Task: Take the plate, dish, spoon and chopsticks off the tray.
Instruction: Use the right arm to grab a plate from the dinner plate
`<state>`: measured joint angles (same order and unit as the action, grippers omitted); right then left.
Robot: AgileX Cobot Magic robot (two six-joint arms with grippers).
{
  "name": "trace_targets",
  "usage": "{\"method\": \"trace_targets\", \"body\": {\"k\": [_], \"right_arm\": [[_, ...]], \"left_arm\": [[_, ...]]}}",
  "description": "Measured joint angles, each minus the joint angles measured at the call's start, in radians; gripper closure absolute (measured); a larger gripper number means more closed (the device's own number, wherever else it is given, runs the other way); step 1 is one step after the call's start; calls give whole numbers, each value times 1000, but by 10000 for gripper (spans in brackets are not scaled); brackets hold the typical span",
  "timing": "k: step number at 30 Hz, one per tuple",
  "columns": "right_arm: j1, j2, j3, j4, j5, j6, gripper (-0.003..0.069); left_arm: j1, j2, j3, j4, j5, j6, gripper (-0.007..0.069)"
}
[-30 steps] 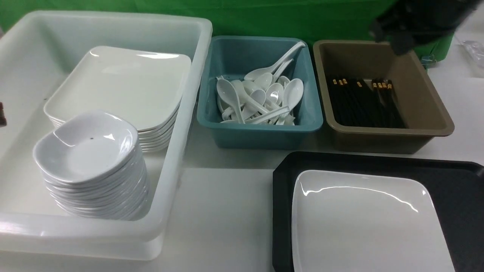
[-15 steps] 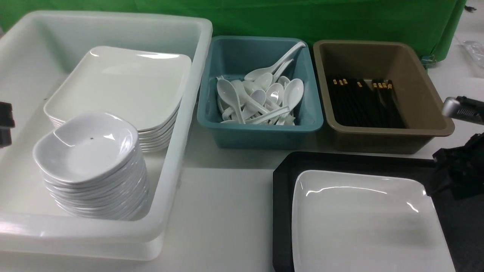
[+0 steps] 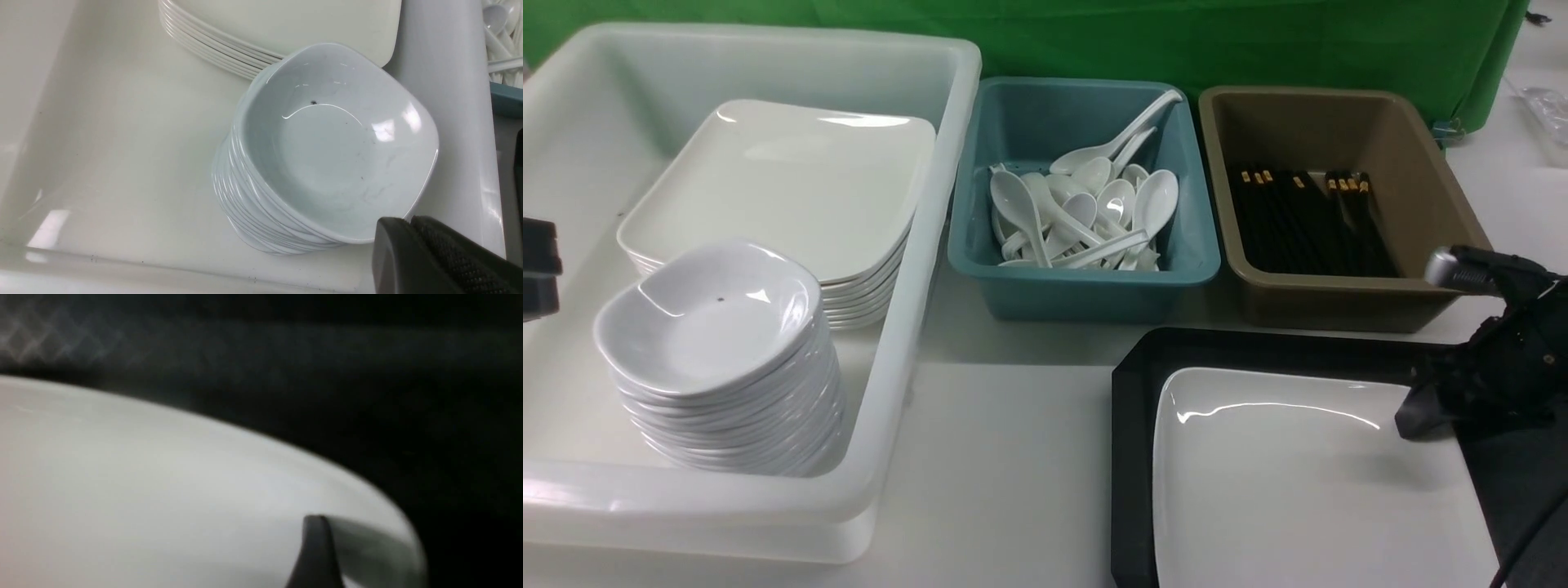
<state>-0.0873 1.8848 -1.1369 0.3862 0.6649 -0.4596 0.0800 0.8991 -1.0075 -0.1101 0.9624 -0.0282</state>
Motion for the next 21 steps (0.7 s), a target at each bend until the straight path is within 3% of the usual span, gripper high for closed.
{"method": "trace_targets", "body": {"k": [6, 10, 18, 21], "right_arm": [[68, 2, -3, -7, -19, -6, 223], [90, 3, -4, -2, -24, -27, 343], [98, -26, -3, 21, -3, -14, 394], [98, -93, -3, 13, 26, -7, 445]], "left_arm": [[0, 0, 0, 0, 0, 1, 613], [0, 0, 0, 0, 0, 3, 613], [0, 0, 0, 0, 0, 3, 613], [0, 0, 0, 0, 0, 3, 613]]}}
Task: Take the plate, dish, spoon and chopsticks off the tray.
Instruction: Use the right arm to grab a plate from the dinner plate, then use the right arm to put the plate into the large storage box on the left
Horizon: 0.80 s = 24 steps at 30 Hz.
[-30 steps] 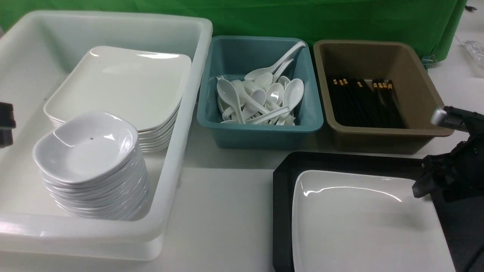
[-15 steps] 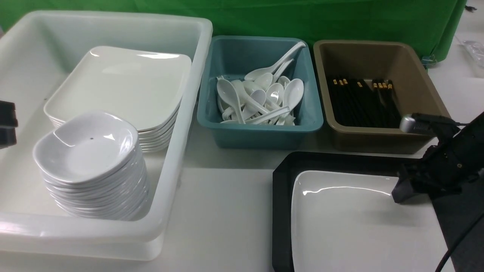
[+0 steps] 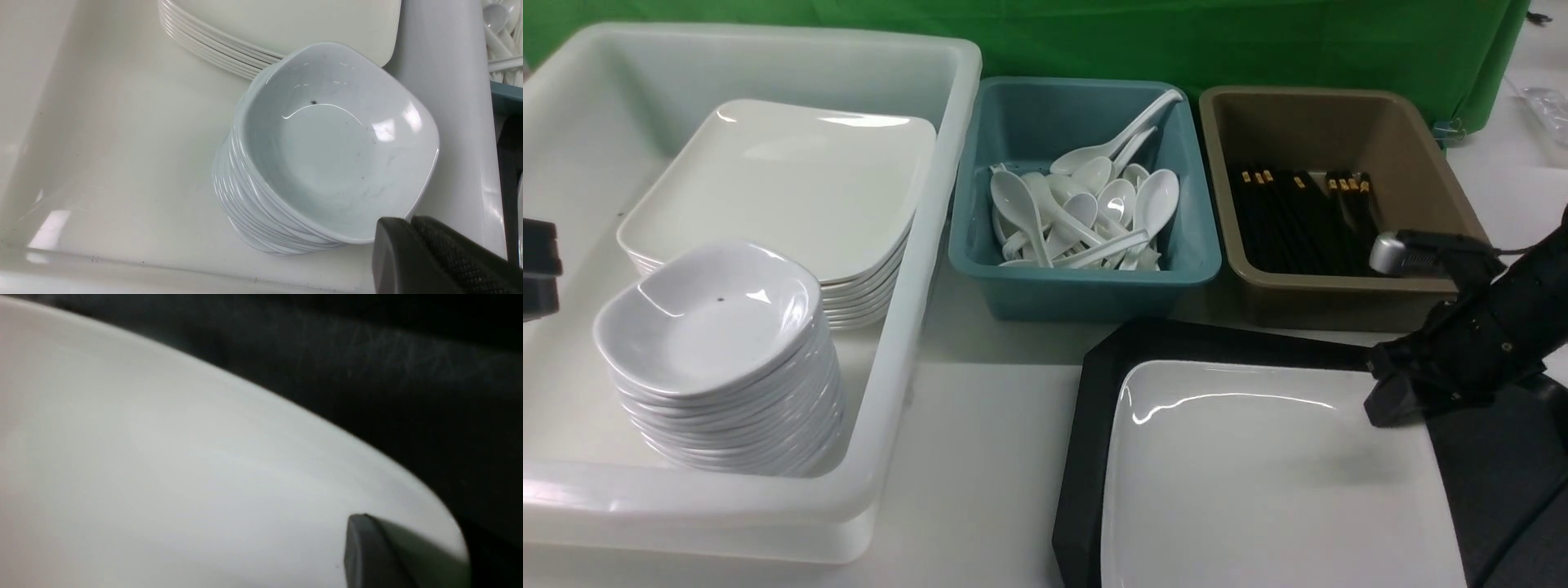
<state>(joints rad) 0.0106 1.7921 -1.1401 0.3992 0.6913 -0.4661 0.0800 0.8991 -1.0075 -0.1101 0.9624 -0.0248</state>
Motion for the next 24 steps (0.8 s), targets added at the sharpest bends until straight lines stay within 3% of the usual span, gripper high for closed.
{"method": "trace_targets", "body": {"k": [9, 24], "right_arm": [[2, -262, 0, 11, 73, 13, 586], [2, -417, -102, -29, 111, 9, 607]], "left_arm": [[0, 0, 0, -1, -16, 0, 613], [0, 0, 0, 0, -23, -3, 613]]}}
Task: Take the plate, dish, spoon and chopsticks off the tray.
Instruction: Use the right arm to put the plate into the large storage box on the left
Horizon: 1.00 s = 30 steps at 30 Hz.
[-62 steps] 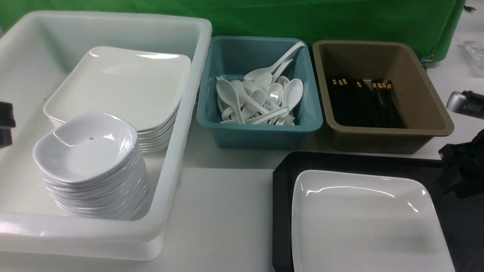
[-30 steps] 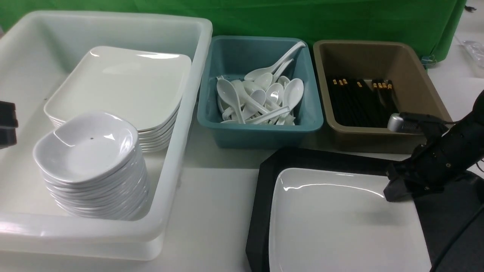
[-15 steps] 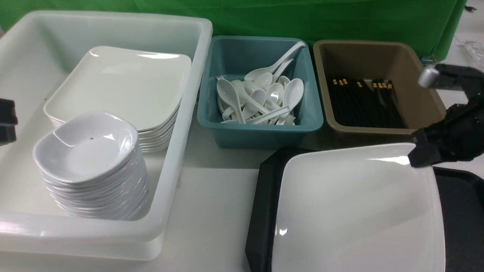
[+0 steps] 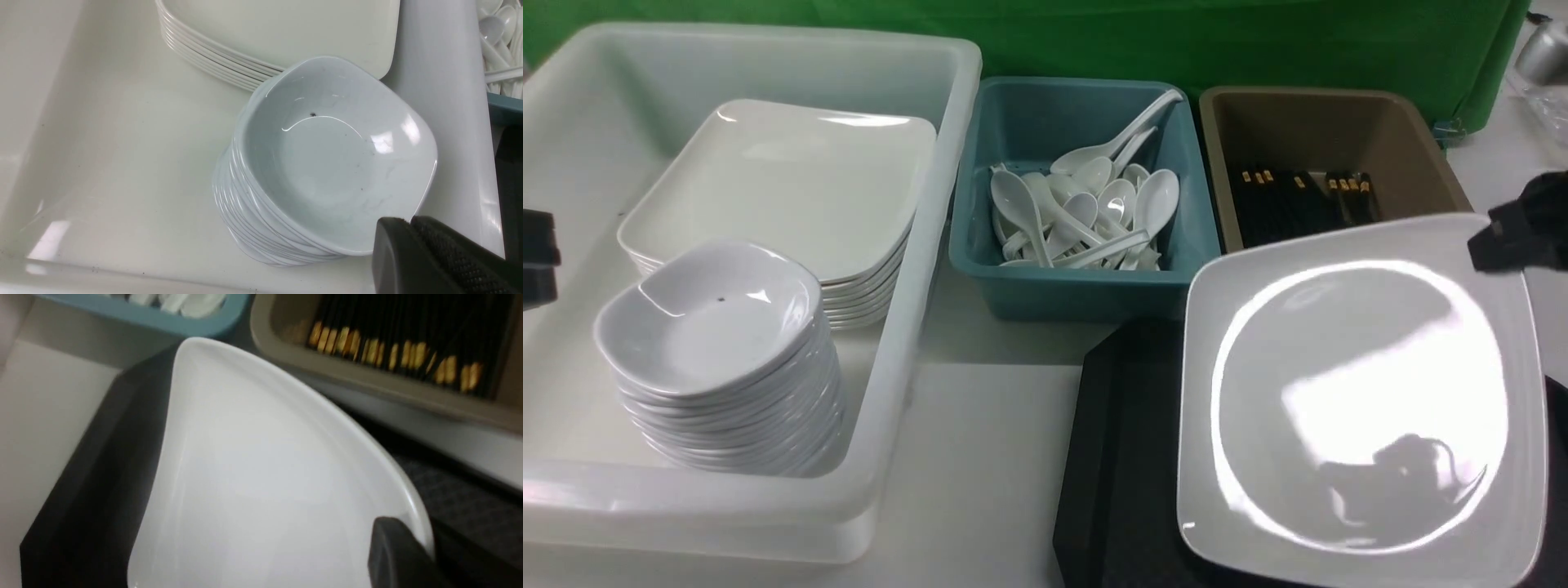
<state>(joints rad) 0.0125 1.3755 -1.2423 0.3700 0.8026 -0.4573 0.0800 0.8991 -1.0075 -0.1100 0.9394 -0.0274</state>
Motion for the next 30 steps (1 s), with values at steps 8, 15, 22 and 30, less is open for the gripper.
{"method": "trace_targets", "body": {"k": [8, 15, 22, 30], "right_arm": [[0, 3, -180, 106, -3, -1, 607], [77, 130, -364, 285, -96, -4, 607], [263, 396, -659, 337, -224, 52, 607], [419, 710, -968, 342, -454, 173, 607]], "left_arm": [[0, 0, 0, 3, -7, -10, 613], [0, 0, 0, 3, -14, -31, 613], [0, 0, 0, 3, -14, -69, 613], [0, 0, 0, 3, 1, -81, 613]]}}
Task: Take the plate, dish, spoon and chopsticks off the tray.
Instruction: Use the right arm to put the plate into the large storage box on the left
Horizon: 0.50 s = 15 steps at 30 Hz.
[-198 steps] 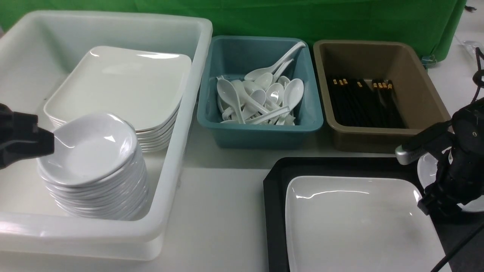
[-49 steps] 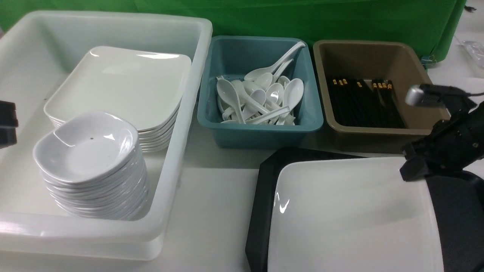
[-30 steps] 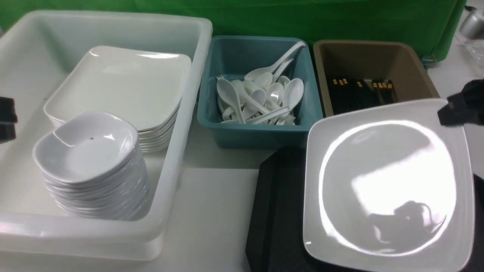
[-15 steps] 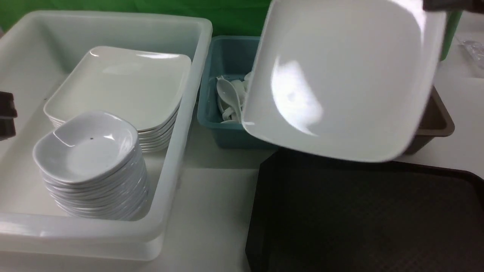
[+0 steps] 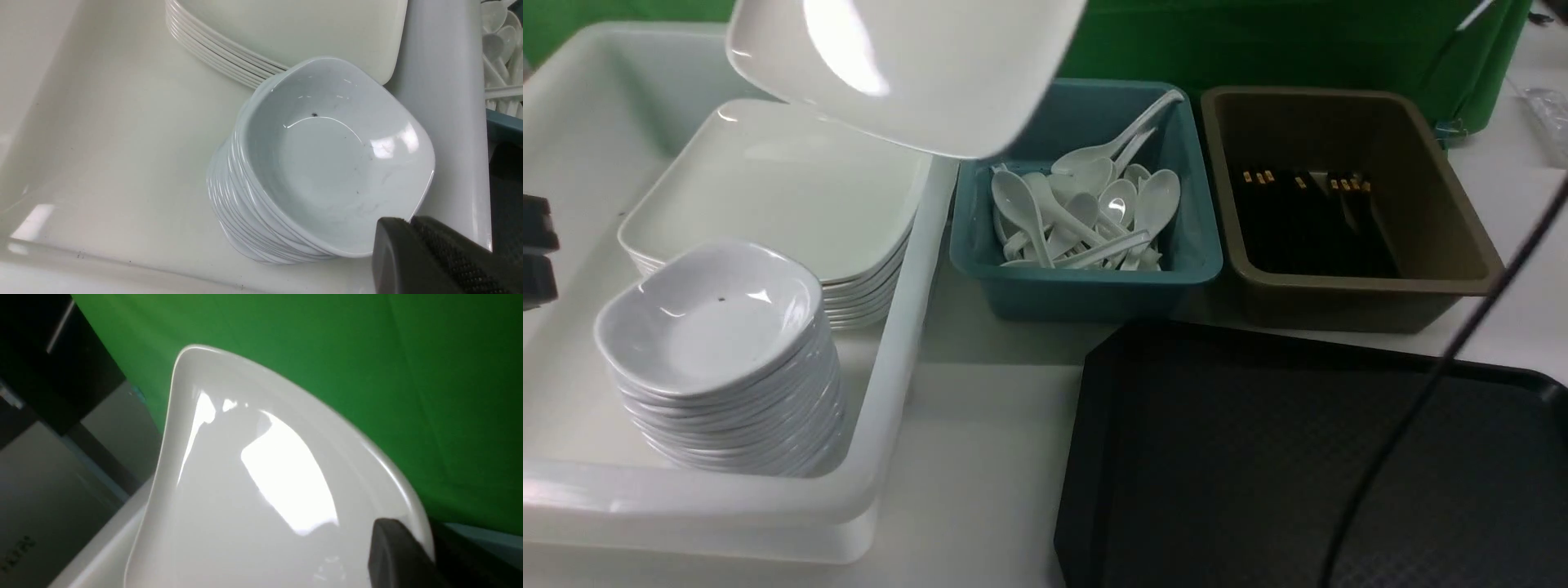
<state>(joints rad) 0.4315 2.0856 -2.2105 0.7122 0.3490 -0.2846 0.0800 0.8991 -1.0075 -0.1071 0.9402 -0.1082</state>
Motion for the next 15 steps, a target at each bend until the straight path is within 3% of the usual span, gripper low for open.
{"method": "trace_targets", "body": {"k": [9, 15], "right_arm": [[115, 186, -80, -23, -113, 41, 607], [122, 198, -78, -90, -118, 73, 607]], "left_arm": [[0, 0, 0, 15, 0, 0, 613], [0, 0, 0, 33, 1, -3, 613]]}}
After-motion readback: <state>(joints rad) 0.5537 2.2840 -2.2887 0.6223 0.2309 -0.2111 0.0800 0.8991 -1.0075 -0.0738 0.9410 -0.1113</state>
